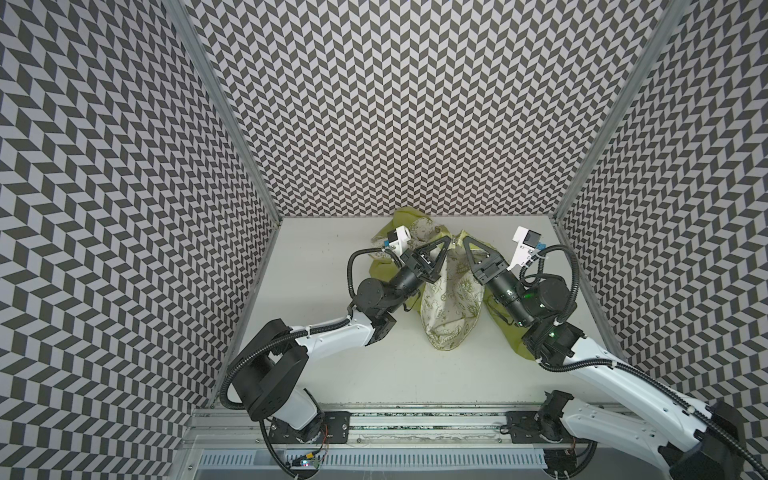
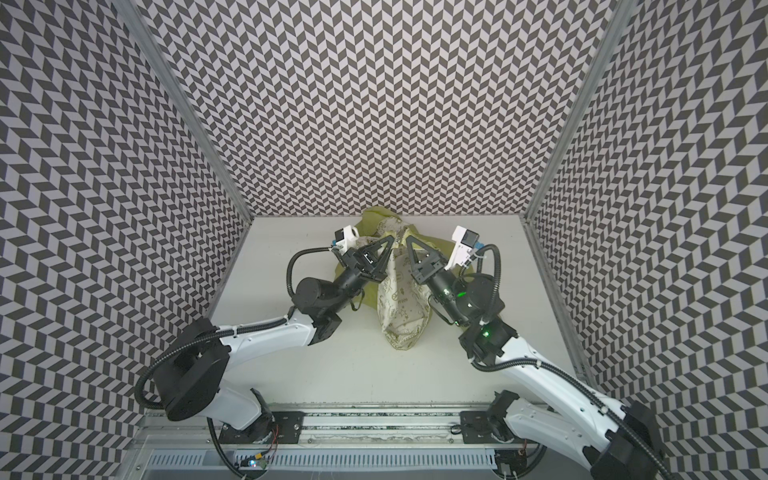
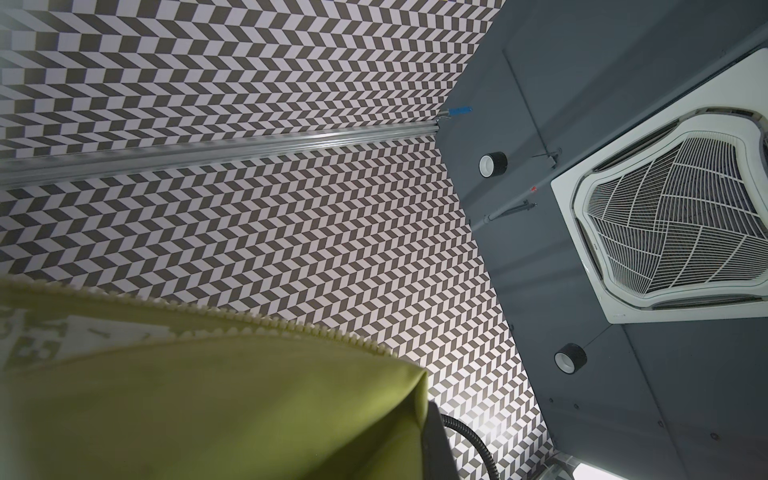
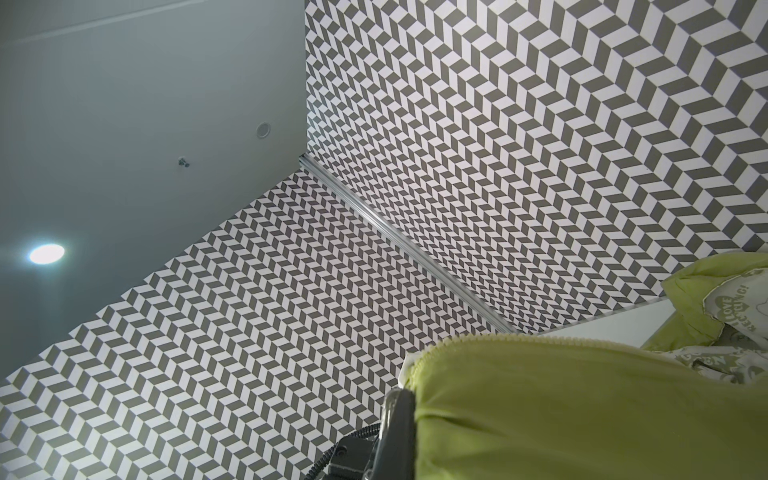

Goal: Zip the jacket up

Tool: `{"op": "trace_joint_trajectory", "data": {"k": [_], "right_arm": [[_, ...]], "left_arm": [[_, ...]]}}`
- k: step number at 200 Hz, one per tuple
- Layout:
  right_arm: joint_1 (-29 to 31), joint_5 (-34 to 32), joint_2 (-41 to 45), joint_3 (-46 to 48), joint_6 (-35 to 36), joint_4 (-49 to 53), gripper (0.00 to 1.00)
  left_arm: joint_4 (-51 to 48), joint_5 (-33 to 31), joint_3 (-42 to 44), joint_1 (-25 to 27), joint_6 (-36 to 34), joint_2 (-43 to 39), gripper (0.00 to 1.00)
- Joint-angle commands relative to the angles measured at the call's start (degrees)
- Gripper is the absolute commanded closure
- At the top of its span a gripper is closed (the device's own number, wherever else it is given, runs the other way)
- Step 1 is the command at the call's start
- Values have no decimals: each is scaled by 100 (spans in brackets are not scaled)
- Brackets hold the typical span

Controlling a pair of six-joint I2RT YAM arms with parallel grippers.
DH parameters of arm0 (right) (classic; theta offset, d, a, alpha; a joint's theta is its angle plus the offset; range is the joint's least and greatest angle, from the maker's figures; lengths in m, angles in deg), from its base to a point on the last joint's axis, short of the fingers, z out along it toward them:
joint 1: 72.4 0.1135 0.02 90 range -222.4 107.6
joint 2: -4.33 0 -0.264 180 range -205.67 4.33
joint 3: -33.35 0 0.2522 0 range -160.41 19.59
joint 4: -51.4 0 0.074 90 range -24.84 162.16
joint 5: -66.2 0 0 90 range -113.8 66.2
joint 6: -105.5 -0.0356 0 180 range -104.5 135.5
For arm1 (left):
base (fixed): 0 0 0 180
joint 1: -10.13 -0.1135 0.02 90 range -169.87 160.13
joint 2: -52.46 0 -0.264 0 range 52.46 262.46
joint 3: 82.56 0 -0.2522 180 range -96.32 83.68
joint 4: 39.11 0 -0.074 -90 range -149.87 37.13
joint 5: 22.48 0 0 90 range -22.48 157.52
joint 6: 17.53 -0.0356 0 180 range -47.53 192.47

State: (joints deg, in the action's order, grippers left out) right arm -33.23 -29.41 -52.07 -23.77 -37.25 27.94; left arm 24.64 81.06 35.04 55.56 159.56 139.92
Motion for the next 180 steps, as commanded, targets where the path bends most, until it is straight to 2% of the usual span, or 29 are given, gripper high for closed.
{"op": "trace_joint_trajectory", "data": {"k": [1, 134, 180], "right_arm": [[41, -110, 79, -117, -8, -465, 100], [42, -134, -135, -277, 83, -805, 100], [43, 274, -125, -329, 53, -683, 100]], "left_arm": [[250, 61, -60, 34, 63, -69, 100], [257, -8, 117, 72, 45, -189, 100], [275, -2, 94, 63, 36, -174, 100]]}}
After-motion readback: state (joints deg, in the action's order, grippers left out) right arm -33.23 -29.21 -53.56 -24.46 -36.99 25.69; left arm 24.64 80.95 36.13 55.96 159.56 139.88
